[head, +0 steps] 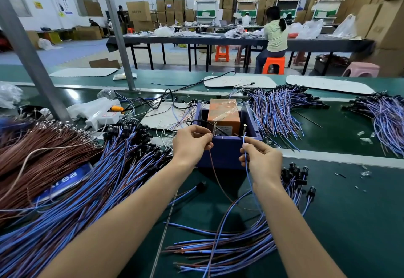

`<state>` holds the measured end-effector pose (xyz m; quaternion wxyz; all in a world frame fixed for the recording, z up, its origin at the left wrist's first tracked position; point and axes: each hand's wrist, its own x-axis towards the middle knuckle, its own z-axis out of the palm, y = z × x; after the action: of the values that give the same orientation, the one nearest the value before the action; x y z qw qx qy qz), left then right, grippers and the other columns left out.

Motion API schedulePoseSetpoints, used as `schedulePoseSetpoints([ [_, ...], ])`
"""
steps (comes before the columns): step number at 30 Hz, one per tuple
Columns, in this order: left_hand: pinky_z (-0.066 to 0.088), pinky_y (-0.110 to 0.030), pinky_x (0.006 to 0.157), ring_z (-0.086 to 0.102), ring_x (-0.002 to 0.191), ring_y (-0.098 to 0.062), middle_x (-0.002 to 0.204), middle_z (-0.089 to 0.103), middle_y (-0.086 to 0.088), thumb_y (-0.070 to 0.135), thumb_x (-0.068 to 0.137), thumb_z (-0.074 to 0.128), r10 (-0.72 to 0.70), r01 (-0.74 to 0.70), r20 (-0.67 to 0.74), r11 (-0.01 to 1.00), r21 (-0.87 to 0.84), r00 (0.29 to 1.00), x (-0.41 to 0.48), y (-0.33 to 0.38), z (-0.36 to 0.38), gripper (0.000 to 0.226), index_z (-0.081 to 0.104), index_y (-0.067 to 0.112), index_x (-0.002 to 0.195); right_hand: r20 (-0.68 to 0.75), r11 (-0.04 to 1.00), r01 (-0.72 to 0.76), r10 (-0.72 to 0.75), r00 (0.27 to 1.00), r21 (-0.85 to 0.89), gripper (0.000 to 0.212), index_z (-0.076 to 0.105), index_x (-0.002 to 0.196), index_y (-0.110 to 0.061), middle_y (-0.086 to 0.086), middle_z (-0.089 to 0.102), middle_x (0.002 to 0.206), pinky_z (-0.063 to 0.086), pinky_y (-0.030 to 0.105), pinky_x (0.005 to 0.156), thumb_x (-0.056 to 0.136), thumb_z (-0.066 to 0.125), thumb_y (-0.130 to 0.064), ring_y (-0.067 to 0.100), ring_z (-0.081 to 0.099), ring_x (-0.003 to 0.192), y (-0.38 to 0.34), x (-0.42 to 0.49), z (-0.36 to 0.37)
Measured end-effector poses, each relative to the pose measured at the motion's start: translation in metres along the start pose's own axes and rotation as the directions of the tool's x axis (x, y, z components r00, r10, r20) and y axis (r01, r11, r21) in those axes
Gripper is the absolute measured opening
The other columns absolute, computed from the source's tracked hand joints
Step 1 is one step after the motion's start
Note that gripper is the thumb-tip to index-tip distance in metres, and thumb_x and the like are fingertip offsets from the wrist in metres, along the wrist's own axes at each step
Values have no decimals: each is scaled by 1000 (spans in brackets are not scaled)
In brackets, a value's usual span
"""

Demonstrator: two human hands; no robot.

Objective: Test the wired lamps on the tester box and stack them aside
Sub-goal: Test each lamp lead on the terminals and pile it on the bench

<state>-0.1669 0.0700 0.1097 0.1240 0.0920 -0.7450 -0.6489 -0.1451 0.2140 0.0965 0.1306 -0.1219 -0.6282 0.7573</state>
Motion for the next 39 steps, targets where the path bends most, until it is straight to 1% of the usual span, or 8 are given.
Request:
schedulePoseSetpoints([
  [19, 58, -29, 67, 66, 57, -14, 67, 68, -6, 3, 85, 65, 43, -44, 27, 998, 52, 999, -2, 1, -2, 9, 71, 9, 84, 13, 1000, -14, 14, 1000, 22, 19, 71, 99, -12, 3, 63, 66, 47, 16, 44, 89, 60, 0, 2, 52, 40, 1, -6, -2],
  [26, 53, -20, 53, 67, 60, -14, 70, 69, -8, -1, 87, 63, 28, -8, 179, 994, -112, 983, -38, -4, -37, 9, 67, 7, 86, 186, 997, 29, -16, 982, -70, 23, 75, 91, -21, -5, 66, 60, 48, 15, 51, 89, 61, -2, 3, 55, 49, -1, -28, -25],
  [29, 55, -22, 57, 70, 69, -14, 76, 74, -8, 2, 85, 66, 66, -53, 353, 997, -48, 933, -59, -6, -60, 7, 66, 9, 86, 434, 951, 155, -24, 901, -269, 19, 76, 94, -23, -5, 73, 73, 51, 15, 66, 87, 65, -8, 3, 63, 68, 3, -47, -30],
  [31, 55, -22, 61, 71, 75, -17, 82, 74, -12, 0, 85, 66, 79, -72, 539, 997, -34, 839, -68, -5, -77, 10, 66, 10, 86, 640, 885, 235, 87, 763, -401, 15, 76, 98, -24, -5, 74, 90, 50, 17, 79, 88, 67, -18, 3, 66, 83, 10, -61, -32],
  [33, 54, -23, 65, 70, 80, -19, 87, 74, -14, -3, 86, 58, 82, -94, 668, 995, -18, 739, -70, -6, -92, 18, 69, 11, 86, 760, 813, 311, 228, 608, -492, 16, 76, 100, -21, -4, 73, 95, 49, 19, 81, 88, 67, -27, 1, 64, 86, 20, -71, -35],
  [34, 54, -24, 67, 70, 80, -18, 88, 74, -13, -5, 85, 51, 76, -120, 674, 993, 20, 735, -68, -8, -97, 26, 70, 12, 85, 784, 770, 358, 279, 554, -528, 19, 77, 99, -19, -2, 72, 94, 49, 24, 81, 88, 67, -31, 3, 64, 85, 24, -74, -38],
  [36, 53, -23, 69, 68, 78, -12, 86, 74, -5, -13, 82, 44, 79, -248, 576, 943, 221, 814, -60, -19, -104, 40, 71, 17, 85, 800, 693, 453, 313, 511, -561, 22, 77, 96, -19, -2, 72, 91, 49, 28, 80, 86, 68, -37, 3, 63, 82, 27, -77, -40],
  [39, 44, -14, 74, 58, 78, -6, 89, 65, 8, 2, 85, 58, 62, -420, 507, 650, 633, 859, -51, -44, -100, 27, 65, 21, 102, 811, 670, 494, 302, 502, -555, 24, 77, 97, -20, -4, 70, 92, 50, 28, 78, 87, 66, -39, 5, 63, 83, 26, -74, -37],
])
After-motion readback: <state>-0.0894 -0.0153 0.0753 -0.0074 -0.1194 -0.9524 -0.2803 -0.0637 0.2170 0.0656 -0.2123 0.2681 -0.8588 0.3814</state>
